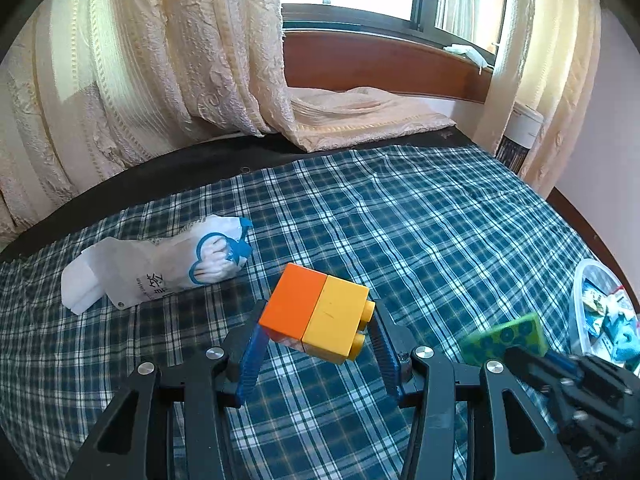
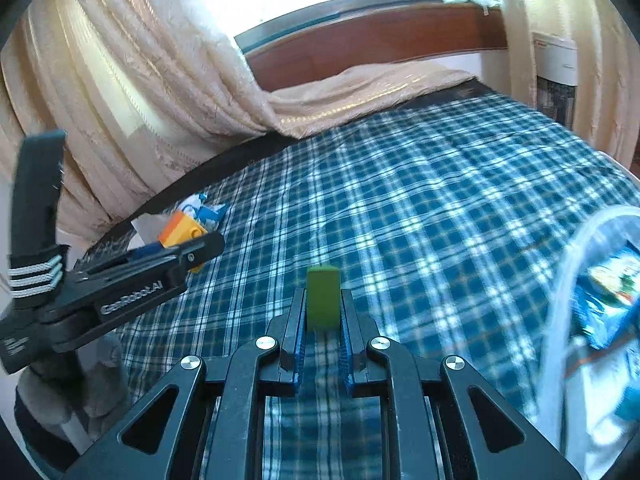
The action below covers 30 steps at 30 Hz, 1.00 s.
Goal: Organize objects
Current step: 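Carry the green block into the basin and open the right gripper while the left holds the orange block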
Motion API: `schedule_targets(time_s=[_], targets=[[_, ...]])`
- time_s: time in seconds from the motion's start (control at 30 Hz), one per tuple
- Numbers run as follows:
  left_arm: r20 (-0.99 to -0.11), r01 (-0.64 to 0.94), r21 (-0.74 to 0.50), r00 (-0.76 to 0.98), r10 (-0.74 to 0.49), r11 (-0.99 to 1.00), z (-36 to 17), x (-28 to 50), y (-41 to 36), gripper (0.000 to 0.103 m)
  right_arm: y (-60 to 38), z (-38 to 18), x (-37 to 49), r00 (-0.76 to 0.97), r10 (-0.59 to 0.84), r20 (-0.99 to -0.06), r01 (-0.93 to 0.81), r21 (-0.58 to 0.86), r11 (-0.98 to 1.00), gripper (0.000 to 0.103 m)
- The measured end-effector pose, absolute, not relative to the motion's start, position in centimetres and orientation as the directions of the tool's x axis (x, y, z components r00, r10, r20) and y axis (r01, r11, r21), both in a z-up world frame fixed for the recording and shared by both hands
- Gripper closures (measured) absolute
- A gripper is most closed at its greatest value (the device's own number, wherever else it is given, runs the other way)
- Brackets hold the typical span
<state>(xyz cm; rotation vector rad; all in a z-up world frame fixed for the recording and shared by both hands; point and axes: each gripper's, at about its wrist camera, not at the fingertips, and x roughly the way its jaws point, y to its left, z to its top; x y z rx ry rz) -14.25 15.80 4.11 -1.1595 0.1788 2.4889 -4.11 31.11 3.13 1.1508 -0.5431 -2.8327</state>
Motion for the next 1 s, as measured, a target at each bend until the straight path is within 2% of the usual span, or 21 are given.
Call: schedule_targets(time_s=[0.47,1.0], targets=[[-0.742,-0.453,-0.038,-0.585,0.328,-0.891,5.0,-12.2,17.1,0.051,34.8,7.2,3.3,-0.795,-0.063,-0.603,-0.181,0.334,-0.925,0.088],[-0.728,-0.507,-0.012,-0.586,0.355,-0.862,5.9,-9.8,18.9,0.051,42.4,9.9,11.3,-0.827,0.123,-0.549,-0.379,0.382,-0.843,0.088]])
